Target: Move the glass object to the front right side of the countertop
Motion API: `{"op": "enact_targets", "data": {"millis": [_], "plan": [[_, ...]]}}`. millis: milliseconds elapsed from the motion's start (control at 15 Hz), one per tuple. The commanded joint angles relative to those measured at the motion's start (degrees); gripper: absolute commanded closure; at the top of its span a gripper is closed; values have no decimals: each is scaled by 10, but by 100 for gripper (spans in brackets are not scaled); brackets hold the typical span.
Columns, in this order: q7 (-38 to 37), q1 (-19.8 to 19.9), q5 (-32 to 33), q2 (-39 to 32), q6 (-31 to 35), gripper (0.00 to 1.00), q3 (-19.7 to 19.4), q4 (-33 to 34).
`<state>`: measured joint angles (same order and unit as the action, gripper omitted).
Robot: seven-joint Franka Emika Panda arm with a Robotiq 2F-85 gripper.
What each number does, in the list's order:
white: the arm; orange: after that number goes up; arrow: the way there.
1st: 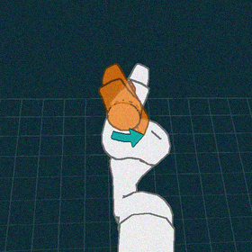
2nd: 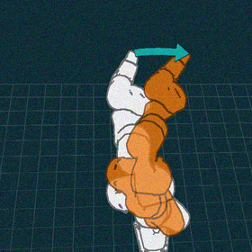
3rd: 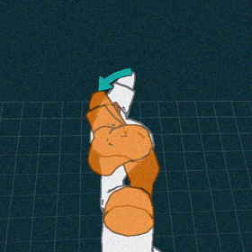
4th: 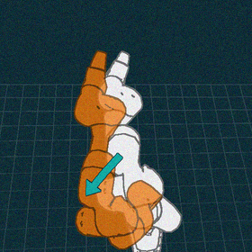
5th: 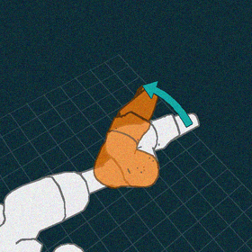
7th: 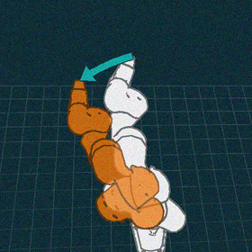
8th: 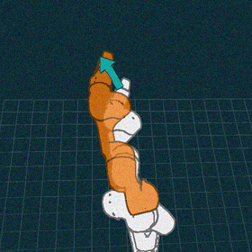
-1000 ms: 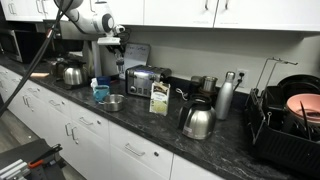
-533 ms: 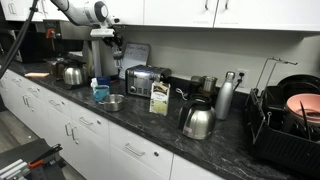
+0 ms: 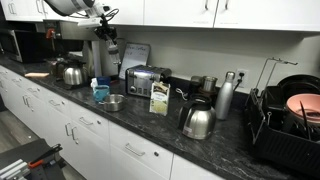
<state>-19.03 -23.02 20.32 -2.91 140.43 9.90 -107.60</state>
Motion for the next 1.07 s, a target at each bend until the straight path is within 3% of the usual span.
{"op": "enact_targets", "data": {"millis": [0,200,400,467,1000], "plan": [[-114,28,89,47,-39,73,13,-46],[-202,50,133,64,-79,73,21,-59],[-244,62,130,67,-106,73,28,-59],[-218,64,121,57,-94,48,29,-54],[-236,67,121,57,-102,48,34,-54]]}}
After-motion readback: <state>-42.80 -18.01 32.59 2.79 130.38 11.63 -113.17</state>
